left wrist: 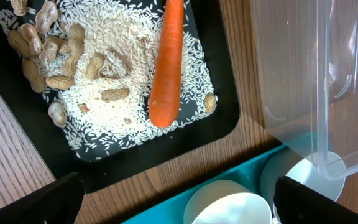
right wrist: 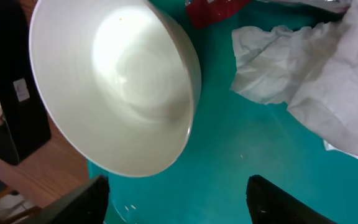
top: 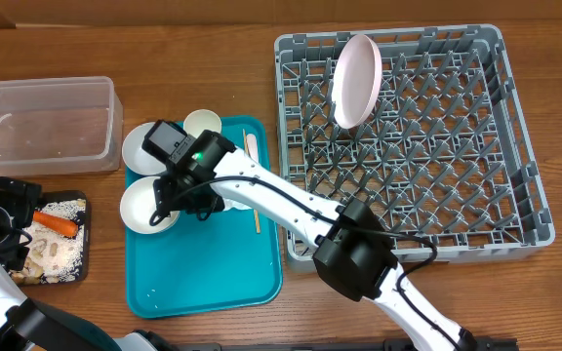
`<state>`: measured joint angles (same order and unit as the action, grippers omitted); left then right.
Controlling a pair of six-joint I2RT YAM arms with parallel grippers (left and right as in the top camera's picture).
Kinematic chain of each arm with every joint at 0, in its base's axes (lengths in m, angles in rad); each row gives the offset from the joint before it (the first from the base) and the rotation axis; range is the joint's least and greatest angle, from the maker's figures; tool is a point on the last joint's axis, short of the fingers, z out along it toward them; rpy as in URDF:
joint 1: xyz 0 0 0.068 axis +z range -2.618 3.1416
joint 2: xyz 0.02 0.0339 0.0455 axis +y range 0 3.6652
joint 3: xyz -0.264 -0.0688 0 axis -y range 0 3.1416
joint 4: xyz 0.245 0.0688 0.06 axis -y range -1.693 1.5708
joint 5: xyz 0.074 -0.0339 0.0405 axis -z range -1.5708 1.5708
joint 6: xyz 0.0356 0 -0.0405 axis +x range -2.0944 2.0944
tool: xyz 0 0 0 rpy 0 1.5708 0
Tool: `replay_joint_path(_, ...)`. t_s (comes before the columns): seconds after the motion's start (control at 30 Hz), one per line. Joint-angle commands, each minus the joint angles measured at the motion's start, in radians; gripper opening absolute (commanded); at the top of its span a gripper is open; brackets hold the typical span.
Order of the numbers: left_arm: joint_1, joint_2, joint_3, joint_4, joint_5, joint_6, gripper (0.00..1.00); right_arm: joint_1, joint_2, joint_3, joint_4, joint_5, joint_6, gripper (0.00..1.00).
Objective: Sort waste into correct bins and load items into the dishwasher rack
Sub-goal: 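Move the right gripper to the front white bowl and grasp its rim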
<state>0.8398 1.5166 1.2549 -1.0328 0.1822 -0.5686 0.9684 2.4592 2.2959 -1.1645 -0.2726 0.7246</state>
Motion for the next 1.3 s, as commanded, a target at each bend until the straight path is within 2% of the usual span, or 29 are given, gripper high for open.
replay_joint_path(0.0,0.003,-0.006,0.018,-0.003,-0.01,0.019,1.0,0.021,0.035,-0.002,0.024,0.003,0.043,0.74)
replay_joint_path(0.23,0.003,-0.006,0.018,-0.003,-0.01,0.019,1.0,0.046,0.08,-0.002,0.055,0.008,0.061,0.73)
replay_joint_path(0.4,0.003,-0.006,0.018,-0.003,-0.01,0.019,1.0,0.047,0.085,-0.002,0.051,0.039,0.084,0.68)
replay_joint_path(0.53,0.003,-0.006,0.018,-0.003,-0.01,0.019,1.0,0.047,0.09,-0.003,0.048,0.051,0.089,0.67)
replay_joint_path(0.6,0.003,-0.006,0.018,-0.003,-0.01,0.019,1.0,0.047,0.09,-0.005,0.049,0.052,0.097,0.62)
replay_joint_path(0.73,0.003,-0.006,0.018,-0.003,-0.01,0.019,1.0,0.047,0.09,-0.006,0.037,0.072,0.118,0.47)
replay_joint_path(0.87,0.003,-0.006,0.018,-0.003,-0.01,0.019,1.0,0.044,0.09,-0.006,0.016,0.074,0.118,0.27)
replay_joint_path(1.07,0.003,-0.006,0.018,-0.003,-0.01,0.019,1.0,0.044,0.09,-0.005,-0.011,0.074,0.117,0.16)
replay_joint_path(1.13,0.003,-0.006,0.018,-0.003,-0.01,0.019,1.0,0.042,0.089,-0.004,-0.02,0.074,0.116,0.05)
replay_joint_path(1.27,0.003,-0.006,0.018,-0.003,-0.01,0.019,1.0,0.027,0.079,0.002,-0.047,0.074,0.112,0.04)
